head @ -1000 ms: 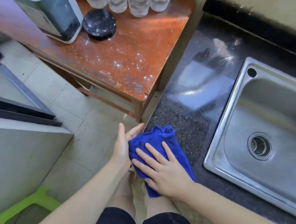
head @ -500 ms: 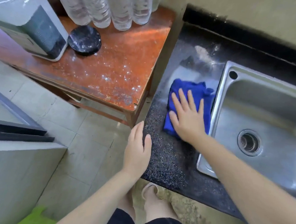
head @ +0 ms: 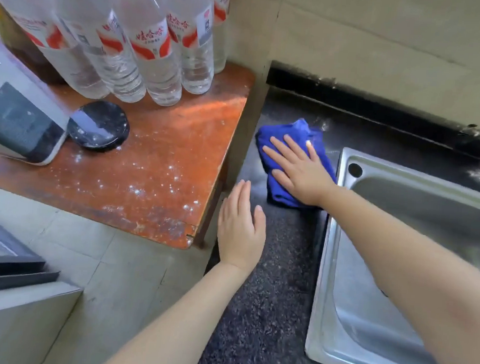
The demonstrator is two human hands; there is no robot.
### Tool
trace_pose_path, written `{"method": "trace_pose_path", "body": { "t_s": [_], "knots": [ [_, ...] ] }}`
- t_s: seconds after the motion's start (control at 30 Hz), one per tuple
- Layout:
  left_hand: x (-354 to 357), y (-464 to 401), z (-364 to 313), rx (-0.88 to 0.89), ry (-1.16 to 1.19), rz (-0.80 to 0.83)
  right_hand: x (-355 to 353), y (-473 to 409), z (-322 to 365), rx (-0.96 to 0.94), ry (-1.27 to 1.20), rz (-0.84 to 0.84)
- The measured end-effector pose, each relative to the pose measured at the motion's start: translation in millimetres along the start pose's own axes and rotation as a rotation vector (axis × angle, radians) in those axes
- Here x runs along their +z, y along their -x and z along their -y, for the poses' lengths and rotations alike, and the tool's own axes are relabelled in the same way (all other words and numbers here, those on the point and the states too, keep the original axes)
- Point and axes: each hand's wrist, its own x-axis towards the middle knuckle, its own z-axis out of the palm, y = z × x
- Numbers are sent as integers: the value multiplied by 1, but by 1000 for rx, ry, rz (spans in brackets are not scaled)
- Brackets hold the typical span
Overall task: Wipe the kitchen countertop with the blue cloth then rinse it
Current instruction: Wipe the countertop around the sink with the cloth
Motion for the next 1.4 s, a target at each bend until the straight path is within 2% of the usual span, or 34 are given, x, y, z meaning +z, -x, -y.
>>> {"method": "trace_pose_path", "body": {
  "t_s": [0.13,0.2,0.33,0.4,0.57,0.7,0.83,0.97,1.03,1.13,1.2,1.3,1.33,1.4],
  "knots": [
    [15,-10,-3,-52,-250,-11,-13,-60,-36,313,-131,-68],
    [16,-12,-4,-61,-322,0,-9,-50,-18,357,-125,-104],
    [16,-14,-8,-100,-401,-8,12,18,38,33,-13,-86],
    [16,-14,-10,-124,-427,4,14,28,38,-76,10,-48],
    [20,-17,-11,-120,-575,42,-14,-54,-22,-266,19,5],
    [21,-15,-8,-97,-631,58,-28,-96,-64,-131,-12,8],
    [21,-14,-8,-86,-633,47,-26,-66,-76,-68,-70,67],
    [20,-13,-9,-68,-626,43,-33,-21,-125,73,-117,179],
    [19,-10,-11,45,-669,68,-34,9,-155,182,-171,200],
    [27,-12,-19,326,-716,129,-30,54,-189,367,-226,156],
    [41,-22,-36,405,-675,188,-24,69,-192,522,-244,103],
    [76,-44,-73,329,-501,246,-17,55,-158,739,-226,-2],
    [88,-52,-84,265,-425,231,-17,46,-143,740,-230,-26],
    [107,-66,-98,147,-345,186,-15,28,-118,542,-209,-56]
  ]
}}
